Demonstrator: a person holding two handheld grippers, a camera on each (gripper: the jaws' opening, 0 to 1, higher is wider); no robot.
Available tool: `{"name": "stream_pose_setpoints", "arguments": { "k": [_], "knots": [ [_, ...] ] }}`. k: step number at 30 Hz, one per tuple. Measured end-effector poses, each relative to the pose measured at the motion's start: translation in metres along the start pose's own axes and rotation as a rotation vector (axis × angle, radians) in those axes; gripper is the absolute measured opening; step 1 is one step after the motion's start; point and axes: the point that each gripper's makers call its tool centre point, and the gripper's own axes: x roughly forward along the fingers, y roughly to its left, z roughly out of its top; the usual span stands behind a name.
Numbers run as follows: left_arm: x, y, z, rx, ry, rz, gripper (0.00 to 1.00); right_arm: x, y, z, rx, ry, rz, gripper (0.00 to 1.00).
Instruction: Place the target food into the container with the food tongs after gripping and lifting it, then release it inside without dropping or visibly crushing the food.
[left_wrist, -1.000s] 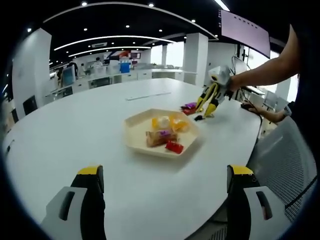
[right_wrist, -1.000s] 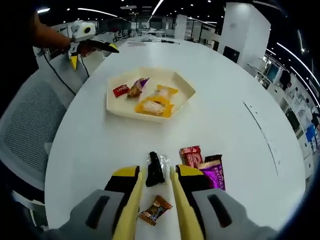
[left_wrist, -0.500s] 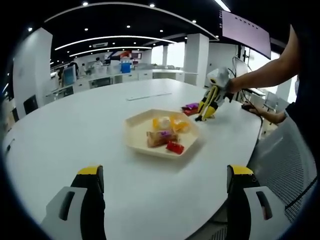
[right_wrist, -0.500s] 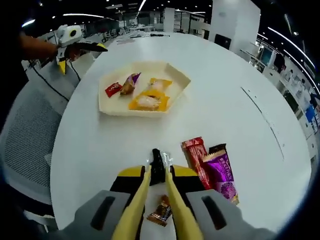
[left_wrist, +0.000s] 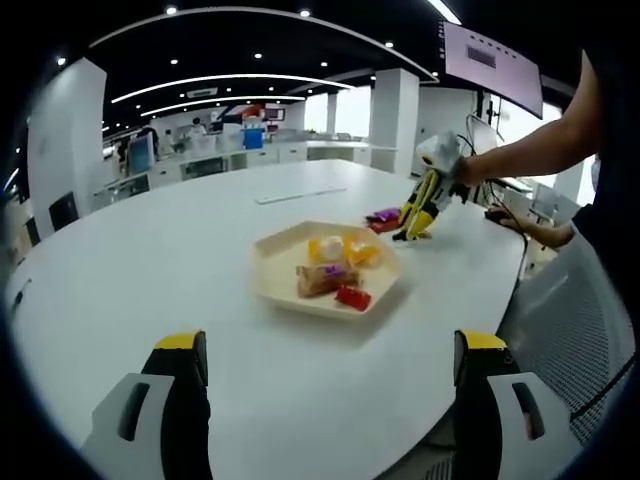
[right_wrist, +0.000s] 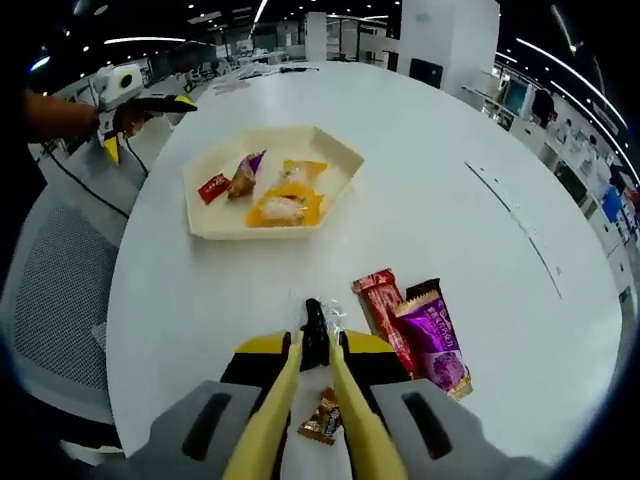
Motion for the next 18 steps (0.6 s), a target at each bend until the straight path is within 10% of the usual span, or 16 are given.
{"name": "stream_pose_setpoints", "arguments": {
  "k": [18],
  "knots": [
    [-0.001, 0.000, 0.007, 0.013, -0.039, -0.006, 0.99, -0.046, -0.031, 0.028, 0.064, -0.041, -0.092, 0.18]
  ]
}}
